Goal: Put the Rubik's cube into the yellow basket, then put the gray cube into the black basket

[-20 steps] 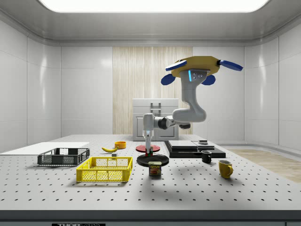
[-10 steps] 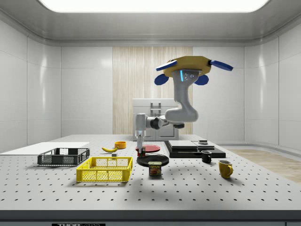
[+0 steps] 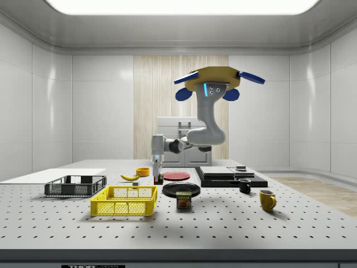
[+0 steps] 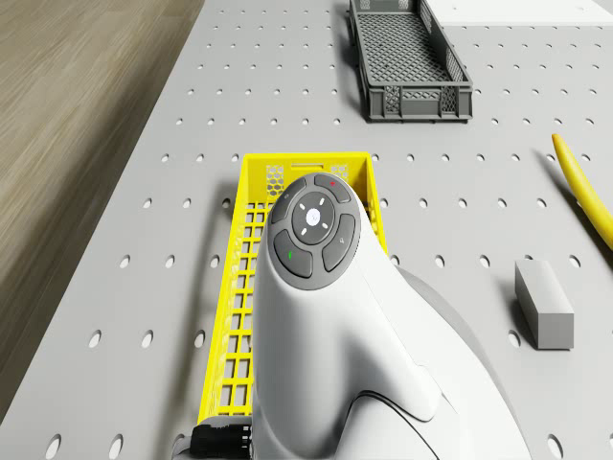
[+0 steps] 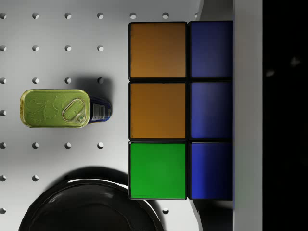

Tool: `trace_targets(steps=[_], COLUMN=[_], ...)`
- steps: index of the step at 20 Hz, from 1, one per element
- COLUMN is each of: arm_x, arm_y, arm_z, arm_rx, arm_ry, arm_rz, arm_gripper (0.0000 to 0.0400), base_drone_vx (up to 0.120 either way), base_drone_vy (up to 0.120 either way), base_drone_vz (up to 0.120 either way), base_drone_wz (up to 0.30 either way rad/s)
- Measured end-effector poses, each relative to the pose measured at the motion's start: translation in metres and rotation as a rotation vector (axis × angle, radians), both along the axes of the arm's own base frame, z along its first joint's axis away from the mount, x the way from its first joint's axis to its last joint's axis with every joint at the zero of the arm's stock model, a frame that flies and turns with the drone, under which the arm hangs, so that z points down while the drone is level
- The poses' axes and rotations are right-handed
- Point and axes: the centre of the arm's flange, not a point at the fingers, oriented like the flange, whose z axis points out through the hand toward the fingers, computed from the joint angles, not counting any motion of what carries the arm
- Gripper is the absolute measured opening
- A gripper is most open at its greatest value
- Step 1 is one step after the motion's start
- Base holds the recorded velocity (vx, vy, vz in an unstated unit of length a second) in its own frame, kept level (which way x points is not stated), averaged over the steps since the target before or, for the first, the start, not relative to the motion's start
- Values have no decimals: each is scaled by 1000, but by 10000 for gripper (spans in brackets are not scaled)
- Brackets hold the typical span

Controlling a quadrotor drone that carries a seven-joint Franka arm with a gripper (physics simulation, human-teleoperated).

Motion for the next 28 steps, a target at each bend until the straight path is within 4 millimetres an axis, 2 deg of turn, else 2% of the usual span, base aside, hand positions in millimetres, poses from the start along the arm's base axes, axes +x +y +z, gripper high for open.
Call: trace_targets(steps=[21, 24, 28], arm_x=[0, 0, 0], arm_y=[0, 0, 0], arm_z=[0, 0, 0], arm_rx=[0, 0, 0], arm_ry=[0, 0, 0], arm_rz=[0, 0, 0], arm_gripper=[325, 325, 325], base_drone_vx=[120, 27, 0], base_drone_vy=[0, 0, 0], base_drone_vz=[0, 0, -110], base_drone_wz=[0, 0, 0])
